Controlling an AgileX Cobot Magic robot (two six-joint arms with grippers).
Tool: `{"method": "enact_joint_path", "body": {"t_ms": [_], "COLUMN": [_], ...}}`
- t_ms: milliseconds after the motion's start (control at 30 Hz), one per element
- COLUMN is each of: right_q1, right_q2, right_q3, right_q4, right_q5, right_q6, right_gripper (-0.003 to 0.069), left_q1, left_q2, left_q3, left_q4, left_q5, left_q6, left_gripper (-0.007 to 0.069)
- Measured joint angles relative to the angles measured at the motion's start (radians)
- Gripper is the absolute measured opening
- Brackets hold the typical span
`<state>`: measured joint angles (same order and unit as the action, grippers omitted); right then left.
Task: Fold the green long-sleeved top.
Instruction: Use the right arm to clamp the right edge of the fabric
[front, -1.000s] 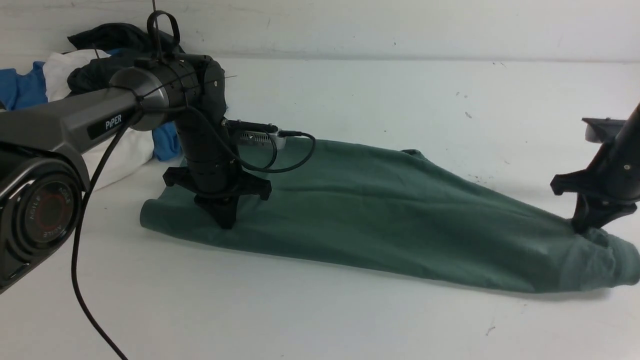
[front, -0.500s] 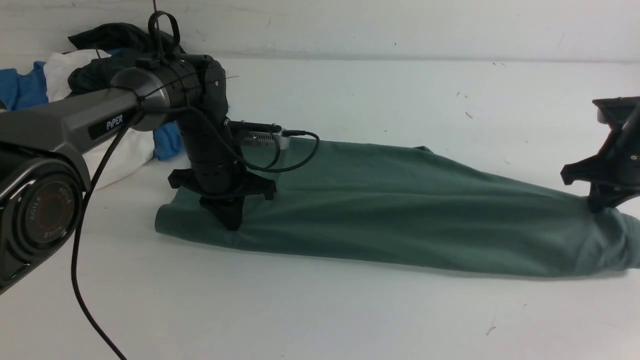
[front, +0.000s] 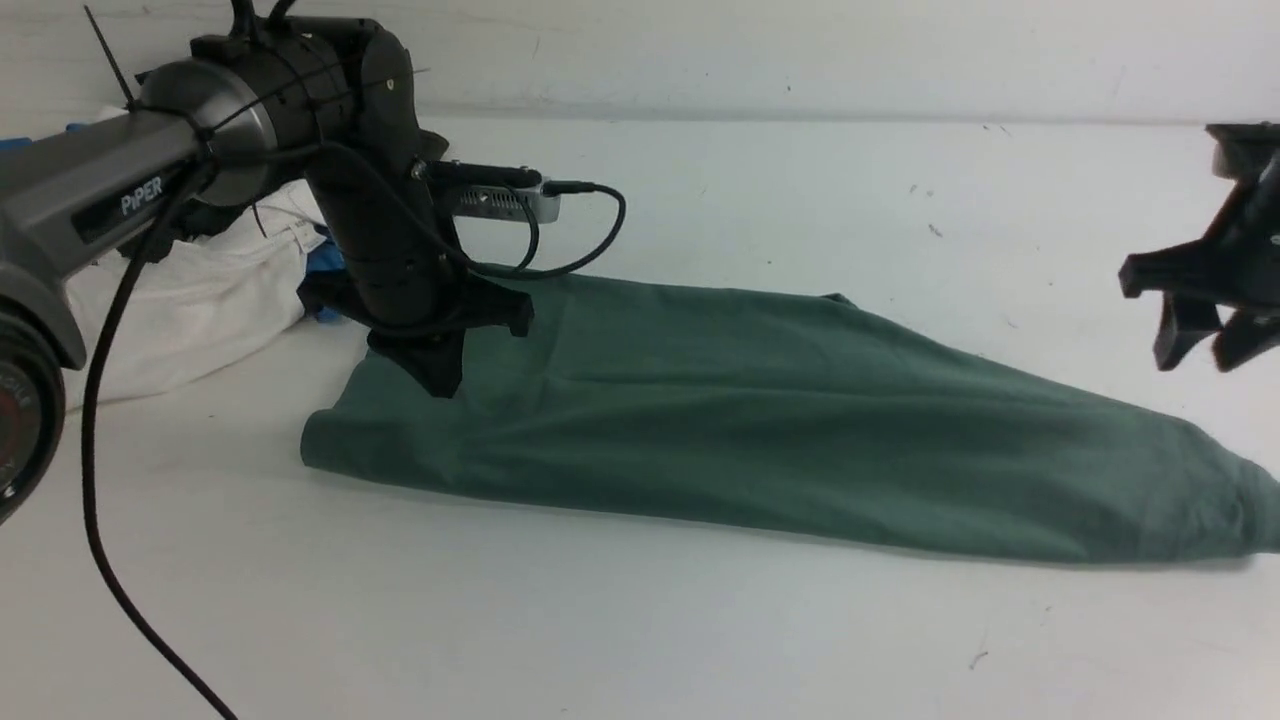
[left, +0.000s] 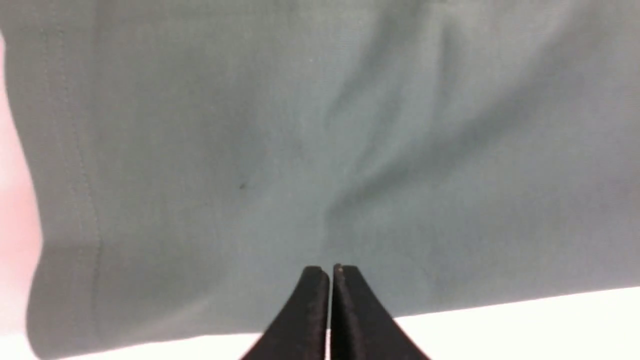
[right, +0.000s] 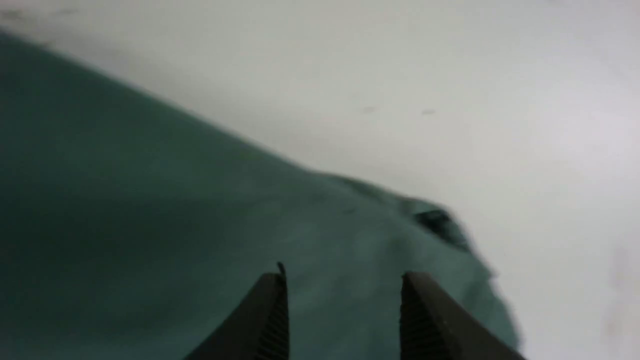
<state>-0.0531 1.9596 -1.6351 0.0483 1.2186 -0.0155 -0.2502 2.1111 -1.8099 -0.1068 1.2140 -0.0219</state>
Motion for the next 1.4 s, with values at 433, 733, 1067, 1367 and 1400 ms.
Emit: {"method": "enact_joint_path", "body": {"t_ms": [433, 733, 1067, 1367, 1400], "right_q1": [-0.025, -0.158, -0.214, -0.214, -0.214], "right_q2": [-0.010, -0.010, -0.030, -0.091, -0.091], "right_q3": [0.340, 0.333, 0.238, 0.163, 0.160], "right_q4": [-0.063, -0.023, 0.002, 0.046, 0.046], "right_q5": [-0.077, -0.078, -0.012, 0.000, 0.001], "right_q6": [0.026, -0.001, -0.034, -0.071, -0.073], "right_gripper": [-0.0014, -0.0014, -0.0015, 0.0007, 0.0031], "left_q1": [0.007, 0.035, 0.040, 0.048, 0.048], "left_q2": [0.078, 0.031, -0.155, -0.351, -0.373], "left_q3": [0.035, 0.181, 0.307, 0.366, 0.366], "left_q4": [0.053, 0.030, 0.021, 0.052, 0.052], "left_q5": [-0.003, -0.060, -0.038, -0.039, -0.038], "left_q6": [-0.015, -0.027, -0.033, -0.047, -0.051], "left_gripper": [-0.0004, -0.0004, -0.0004, -0.0004, -0.0004]}}
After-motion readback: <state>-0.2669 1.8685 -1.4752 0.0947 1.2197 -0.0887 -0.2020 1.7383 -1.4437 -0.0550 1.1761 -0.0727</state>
